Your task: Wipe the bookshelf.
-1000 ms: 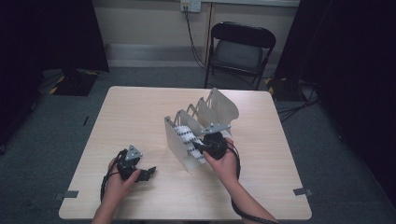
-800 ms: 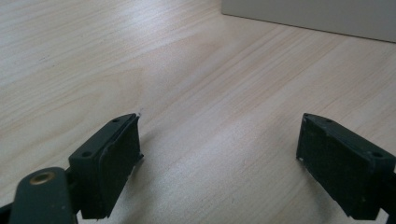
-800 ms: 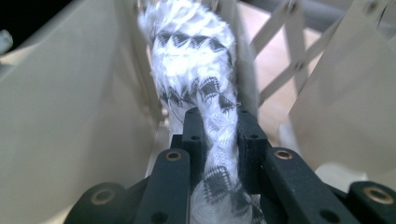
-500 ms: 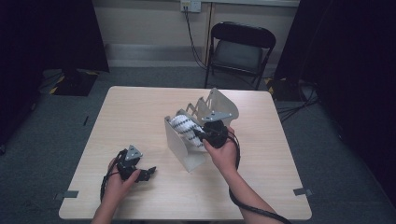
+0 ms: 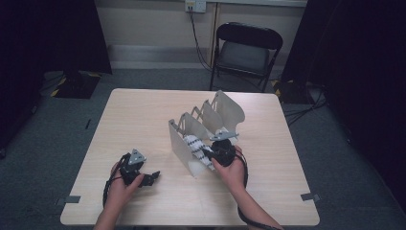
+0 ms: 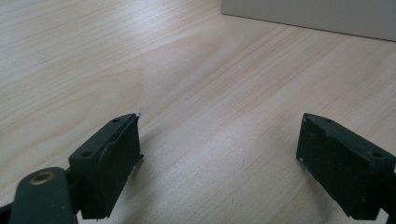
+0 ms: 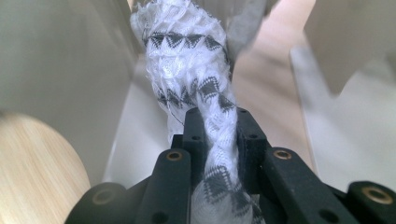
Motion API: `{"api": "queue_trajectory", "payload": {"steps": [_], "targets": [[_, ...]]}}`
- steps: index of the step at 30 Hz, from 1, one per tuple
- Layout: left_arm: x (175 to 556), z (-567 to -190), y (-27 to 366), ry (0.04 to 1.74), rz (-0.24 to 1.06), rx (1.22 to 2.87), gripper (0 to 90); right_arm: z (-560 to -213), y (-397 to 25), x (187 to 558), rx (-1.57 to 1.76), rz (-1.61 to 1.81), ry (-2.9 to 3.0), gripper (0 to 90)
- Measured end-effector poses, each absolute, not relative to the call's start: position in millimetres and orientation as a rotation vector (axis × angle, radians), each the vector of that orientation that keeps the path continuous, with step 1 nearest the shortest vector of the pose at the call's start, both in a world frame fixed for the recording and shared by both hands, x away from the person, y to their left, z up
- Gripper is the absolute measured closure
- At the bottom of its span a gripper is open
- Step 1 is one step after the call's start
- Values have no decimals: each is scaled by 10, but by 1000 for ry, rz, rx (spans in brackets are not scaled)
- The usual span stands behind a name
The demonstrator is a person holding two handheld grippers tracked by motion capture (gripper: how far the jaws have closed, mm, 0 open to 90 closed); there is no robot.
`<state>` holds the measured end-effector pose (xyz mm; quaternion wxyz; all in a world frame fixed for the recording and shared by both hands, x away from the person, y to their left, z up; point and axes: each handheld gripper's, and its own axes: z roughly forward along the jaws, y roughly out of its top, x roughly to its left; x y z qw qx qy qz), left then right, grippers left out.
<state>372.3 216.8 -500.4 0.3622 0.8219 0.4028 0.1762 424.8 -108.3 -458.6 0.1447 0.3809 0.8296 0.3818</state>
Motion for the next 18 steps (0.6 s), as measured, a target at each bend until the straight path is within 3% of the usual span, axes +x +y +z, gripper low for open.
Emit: {"api": "queue_trajectory", "payload": {"steps": [10,18], "targets": [[3723,-5004,2168,1038,454,2116,133,-4733,-1114,4169,1118,1098,2428,780],[3723,-5004,2168,1038,454,2116,133,-4388,-1162,4114,1077,1135,2406,780]]}}
